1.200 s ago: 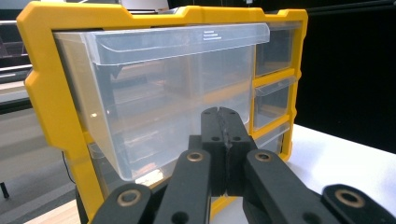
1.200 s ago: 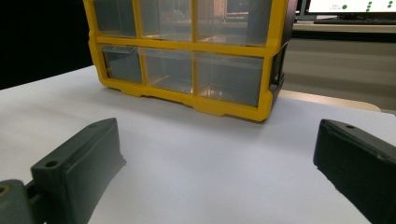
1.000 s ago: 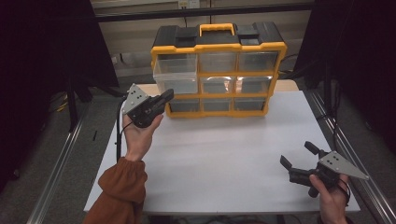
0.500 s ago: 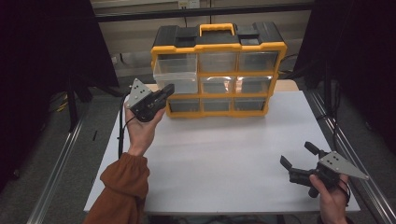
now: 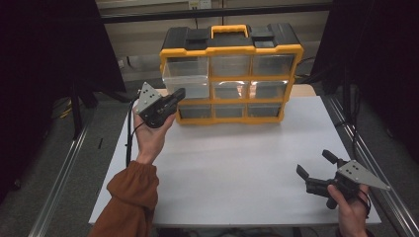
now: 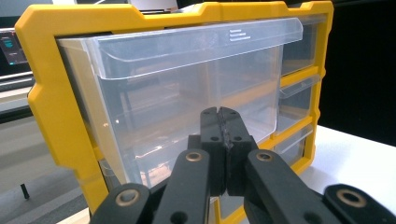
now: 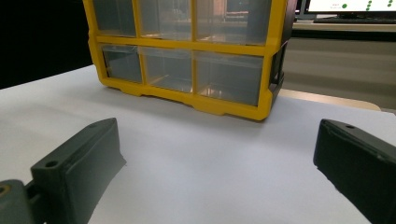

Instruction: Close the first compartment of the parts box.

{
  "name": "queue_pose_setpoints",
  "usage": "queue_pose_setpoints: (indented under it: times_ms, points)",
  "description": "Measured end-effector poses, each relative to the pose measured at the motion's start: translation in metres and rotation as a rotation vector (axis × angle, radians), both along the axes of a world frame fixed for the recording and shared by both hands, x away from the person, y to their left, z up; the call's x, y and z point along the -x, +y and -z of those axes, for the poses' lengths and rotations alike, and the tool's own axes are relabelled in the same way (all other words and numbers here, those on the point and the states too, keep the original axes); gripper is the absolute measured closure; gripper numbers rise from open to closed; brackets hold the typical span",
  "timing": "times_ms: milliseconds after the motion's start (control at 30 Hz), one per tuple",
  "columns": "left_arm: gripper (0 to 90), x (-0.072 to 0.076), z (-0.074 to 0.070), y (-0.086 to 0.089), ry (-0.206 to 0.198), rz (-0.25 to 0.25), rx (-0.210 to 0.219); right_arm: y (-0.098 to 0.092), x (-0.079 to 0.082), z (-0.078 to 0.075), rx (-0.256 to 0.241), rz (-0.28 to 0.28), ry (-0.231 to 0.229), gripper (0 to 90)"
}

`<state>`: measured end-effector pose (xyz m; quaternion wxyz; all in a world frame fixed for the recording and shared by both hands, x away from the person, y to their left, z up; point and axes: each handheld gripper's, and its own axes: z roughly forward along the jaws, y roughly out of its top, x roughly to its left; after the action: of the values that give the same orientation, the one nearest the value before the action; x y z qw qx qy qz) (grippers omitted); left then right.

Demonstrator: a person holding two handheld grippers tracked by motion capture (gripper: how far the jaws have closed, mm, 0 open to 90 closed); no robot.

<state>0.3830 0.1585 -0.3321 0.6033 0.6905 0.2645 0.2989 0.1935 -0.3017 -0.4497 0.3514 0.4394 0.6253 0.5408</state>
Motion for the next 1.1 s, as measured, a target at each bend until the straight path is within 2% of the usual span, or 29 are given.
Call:
queue_pose_setpoints:
  times_ms: [833, 1100]
  points:
    - [89.2, -0.006, -0.005, -0.005, -0.001, -0.005, 0.007, 0.0, 0.0, 0.0, 0.002, -0.002, 0.002, 0.8]
    - [89.2, -0.011, -0.004, -0.003, 0.002, -0.015, -0.003, 0.0, 0.0, 0.0, 0.002, -0.005, 0.004, 0.8]
